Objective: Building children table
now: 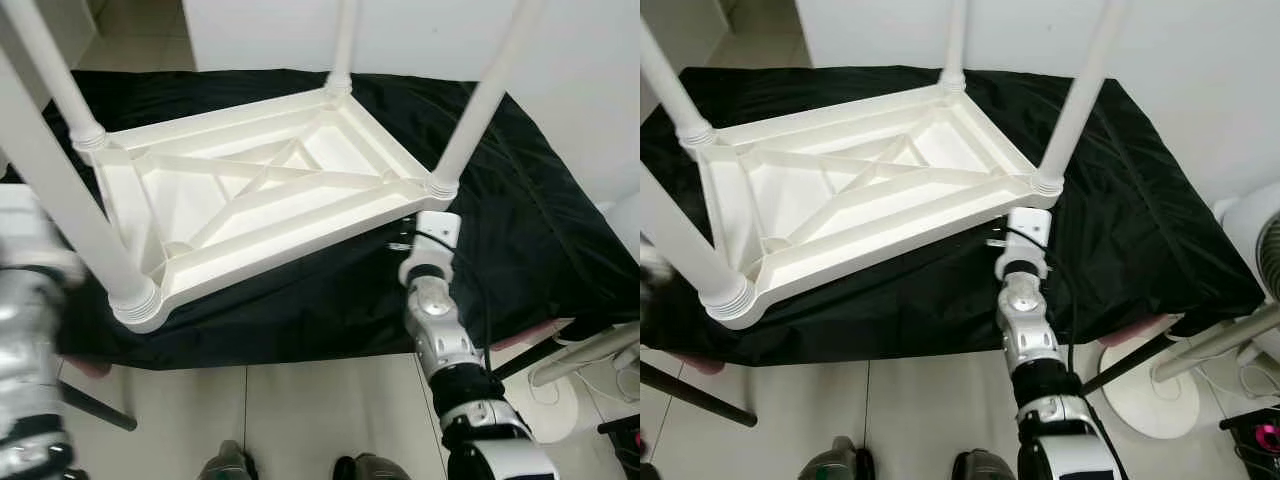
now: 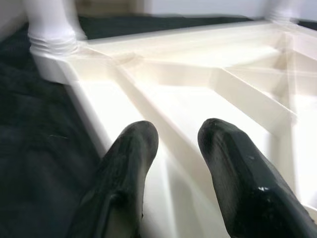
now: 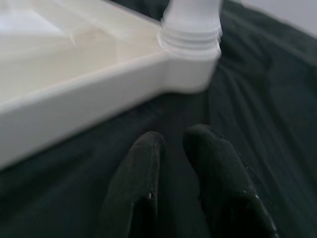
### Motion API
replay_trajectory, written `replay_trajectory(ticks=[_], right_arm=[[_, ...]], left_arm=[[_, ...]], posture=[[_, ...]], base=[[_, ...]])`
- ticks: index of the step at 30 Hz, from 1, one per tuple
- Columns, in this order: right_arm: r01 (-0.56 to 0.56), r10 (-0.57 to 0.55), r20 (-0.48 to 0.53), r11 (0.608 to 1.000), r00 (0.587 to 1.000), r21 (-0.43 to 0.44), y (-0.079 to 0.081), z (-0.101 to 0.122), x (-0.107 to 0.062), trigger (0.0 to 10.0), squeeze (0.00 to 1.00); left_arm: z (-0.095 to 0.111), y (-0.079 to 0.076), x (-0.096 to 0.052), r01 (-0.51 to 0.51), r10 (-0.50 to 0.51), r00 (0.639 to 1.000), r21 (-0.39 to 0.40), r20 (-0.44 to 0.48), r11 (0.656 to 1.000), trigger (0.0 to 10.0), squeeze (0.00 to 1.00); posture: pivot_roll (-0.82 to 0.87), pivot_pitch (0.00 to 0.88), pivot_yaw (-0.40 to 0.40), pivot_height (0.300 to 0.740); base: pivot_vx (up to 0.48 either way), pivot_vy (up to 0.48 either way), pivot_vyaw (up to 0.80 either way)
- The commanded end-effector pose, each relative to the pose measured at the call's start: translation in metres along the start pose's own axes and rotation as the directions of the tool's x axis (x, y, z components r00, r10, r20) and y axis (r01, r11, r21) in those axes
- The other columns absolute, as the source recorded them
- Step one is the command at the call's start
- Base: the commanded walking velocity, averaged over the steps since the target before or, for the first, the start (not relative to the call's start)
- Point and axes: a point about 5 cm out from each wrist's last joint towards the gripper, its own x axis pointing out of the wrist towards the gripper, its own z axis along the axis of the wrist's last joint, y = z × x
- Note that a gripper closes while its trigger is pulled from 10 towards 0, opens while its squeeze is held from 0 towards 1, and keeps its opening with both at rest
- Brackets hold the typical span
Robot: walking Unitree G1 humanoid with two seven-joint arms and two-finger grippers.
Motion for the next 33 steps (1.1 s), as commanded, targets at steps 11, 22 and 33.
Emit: replay_trajectory(ticks=[11,22,33], right_arm=[[-0.043,0.045,-0.024,0.996,0.999,0.078,0.003,0.006,0.014,10.0,0.0],[-0.134,0.138,-0.043,0.986,0.989,0.097,0.008,0.012,0.027,10.0,0.0],[-0.346,0.349,-0.019,0.934,0.937,0.088,0.018,0.02,0.034,10.0,0.0]], left_arm=[[-0.002,-0.071,-0.016,0.443,-0.438,0.896,-0.127,0.069,0.887,10.0,0.0],[0.005,-0.115,-0.032,0.653,-0.643,0.757,-0.191,0.12,0.733,10.0,0.0],[0.026,-0.166,-0.061,0.841,-0.821,0.529,-0.259,0.214,0.474,10.0,0.0]], posture=[[-0.01,0.117,-0.045,0.74],[-0.02,0.13,-0.046,0.74],[-0.02,0.13,-0.046,0.74]], base=[[0.0,0.0,0.0],[0.0,0.0,0.0],[0.0,0.0,0.0]])
